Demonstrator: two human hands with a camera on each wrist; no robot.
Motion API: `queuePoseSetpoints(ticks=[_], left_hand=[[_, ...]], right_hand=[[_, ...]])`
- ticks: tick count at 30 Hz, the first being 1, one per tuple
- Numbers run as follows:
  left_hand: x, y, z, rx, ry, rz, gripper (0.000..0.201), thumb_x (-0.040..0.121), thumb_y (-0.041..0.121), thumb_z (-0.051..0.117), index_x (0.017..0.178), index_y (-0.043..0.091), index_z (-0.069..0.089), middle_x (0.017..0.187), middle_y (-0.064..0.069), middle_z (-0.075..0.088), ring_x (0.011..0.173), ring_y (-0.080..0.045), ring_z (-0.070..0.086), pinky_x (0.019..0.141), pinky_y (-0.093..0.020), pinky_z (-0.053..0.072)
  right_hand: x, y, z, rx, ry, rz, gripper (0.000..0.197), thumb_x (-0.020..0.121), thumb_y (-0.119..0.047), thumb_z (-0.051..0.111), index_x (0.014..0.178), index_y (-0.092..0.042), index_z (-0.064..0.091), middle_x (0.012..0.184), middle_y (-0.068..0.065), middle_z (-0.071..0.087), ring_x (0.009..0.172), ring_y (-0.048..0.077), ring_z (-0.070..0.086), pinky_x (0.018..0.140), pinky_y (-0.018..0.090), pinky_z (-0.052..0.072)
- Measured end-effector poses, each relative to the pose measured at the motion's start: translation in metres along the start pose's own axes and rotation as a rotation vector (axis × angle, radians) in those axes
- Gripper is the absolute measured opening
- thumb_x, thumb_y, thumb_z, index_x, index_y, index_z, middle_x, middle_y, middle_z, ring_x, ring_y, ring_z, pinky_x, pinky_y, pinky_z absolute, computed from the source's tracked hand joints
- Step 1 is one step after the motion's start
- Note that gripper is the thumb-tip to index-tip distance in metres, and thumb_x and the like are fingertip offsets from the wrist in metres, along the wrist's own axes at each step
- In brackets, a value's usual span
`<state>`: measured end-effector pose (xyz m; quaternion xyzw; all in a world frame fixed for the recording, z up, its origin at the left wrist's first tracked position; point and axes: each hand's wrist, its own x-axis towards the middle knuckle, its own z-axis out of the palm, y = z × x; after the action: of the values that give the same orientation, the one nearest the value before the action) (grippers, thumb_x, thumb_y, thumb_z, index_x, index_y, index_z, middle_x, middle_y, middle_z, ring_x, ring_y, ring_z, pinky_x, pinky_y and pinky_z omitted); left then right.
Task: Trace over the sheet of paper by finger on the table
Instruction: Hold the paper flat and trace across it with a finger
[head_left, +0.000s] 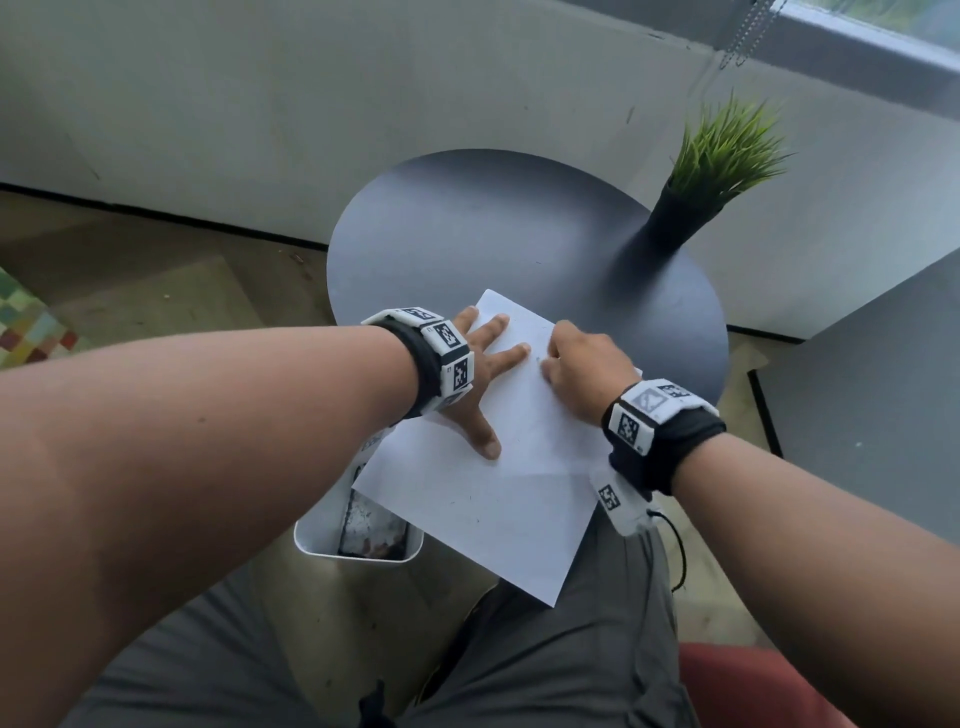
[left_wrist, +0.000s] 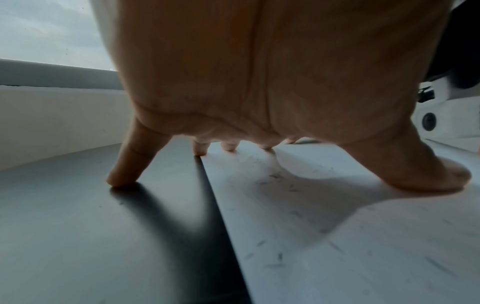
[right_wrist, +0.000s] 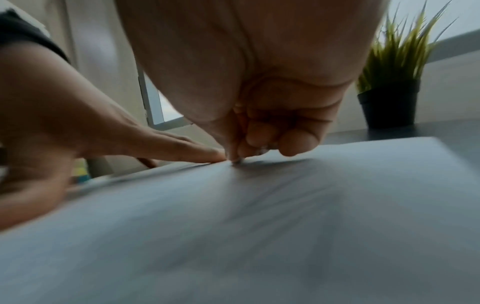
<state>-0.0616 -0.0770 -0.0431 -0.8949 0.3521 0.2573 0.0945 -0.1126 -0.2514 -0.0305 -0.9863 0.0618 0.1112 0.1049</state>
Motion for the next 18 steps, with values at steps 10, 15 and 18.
queuePoseSetpoints(ticks=[10, 15, 18], left_hand=[[-0.001, 0.004, -0.002, -0.001, -0.008, -0.013, 0.143, 0.051, 0.091, 0.067, 0.154, 0.044, -0.020, 0.166, -0.001, -0.026, 0.152, -0.038, -0.021, 0.117, -0.069, 0.016], [0.000, 0.003, -0.002, 0.023, -0.018, -0.006, 0.146, 0.048, 0.093, 0.066, 0.154, 0.044, -0.021, 0.166, -0.002, -0.027, 0.151, -0.042, -0.020, 0.117, -0.069, 0.017], [-0.001, 0.005, -0.004, 0.005, -0.020, -0.011, 0.145, 0.049, 0.091, 0.069, 0.154, 0.045, -0.020, 0.166, -0.002, -0.026, 0.152, -0.039, -0.020, 0.117, -0.069, 0.016]], right_hand=[[-0.013, 0.012, -0.006, -0.016, -0.028, -0.128, 0.014, 0.092, -0.032, 0.050, 0.095, -0.018, 0.050, 0.092, 0.008, 0.062, 0.086, 0.031, 0.056, 0.077, 0.040, 0.050], [-0.048, -0.016, 0.001, -0.091, -0.256, -0.483, 0.006, 0.091, -0.023, 0.051, 0.092, -0.018, 0.051, 0.086, 0.003, 0.059, 0.080, 0.027, 0.052, 0.069, 0.036, 0.044], [-0.022, 0.008, -0.010, -0.067, -0.166, -0.230, 0.009, 0.091, -0.027, 0.052, 0.094, -0.019, 0.051, 0.087, -0.001, 0.056, 0.088, 0.027, 0.056, 0.073, 0.035, 0.045]])
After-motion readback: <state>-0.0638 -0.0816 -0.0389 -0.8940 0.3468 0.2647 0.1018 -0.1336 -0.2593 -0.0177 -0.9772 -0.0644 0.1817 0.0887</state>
